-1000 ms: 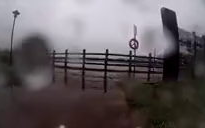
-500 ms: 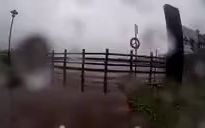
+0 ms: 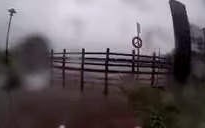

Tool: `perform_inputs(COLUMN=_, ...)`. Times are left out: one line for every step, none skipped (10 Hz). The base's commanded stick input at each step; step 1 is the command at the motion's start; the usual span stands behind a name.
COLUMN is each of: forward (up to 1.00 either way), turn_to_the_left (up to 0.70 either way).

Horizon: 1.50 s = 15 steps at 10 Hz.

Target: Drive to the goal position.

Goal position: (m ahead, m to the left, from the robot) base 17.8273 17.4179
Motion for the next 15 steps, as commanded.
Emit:
perform_inputs(forward=0.70, turn_to_the_left=0.35)
perform_inputs(forward=0.70, turn_to_the_left=0.35)
perform_inputs(forward=0.70, turn_to_the_left=0.35)
perform_inputs(forward=0.70, turn_to_the_left=0.35)
perform_inputs(forward=0.70, turn_to_the_left=0.35)
perform_inputs(forward=0.70, turn_to_the_left=0.35)
perform_inputs(forward=0.70, turn_to_the_left=0.35)
perform_inputs(forward=0.70, turn_to_the_left=0.35)
perform_inputs(forward=0.70, turn_to_the_left=0.35)
perform_inputs(forward=0.70, turn_to_the_left=0.00)
perform_inputs(forward=0.70, turn_to_the_left=0.00)
perform_inputs(forward=0.70, turn_to_the_left=0.00)
perform_inputs(forward=0.70, turn_to_the_left=0.00)
perform_inputs(forward=0.70, turn_to_the_left=0.00)
perform_inputs(forward=0.70, turn_to_the_left=0.00)
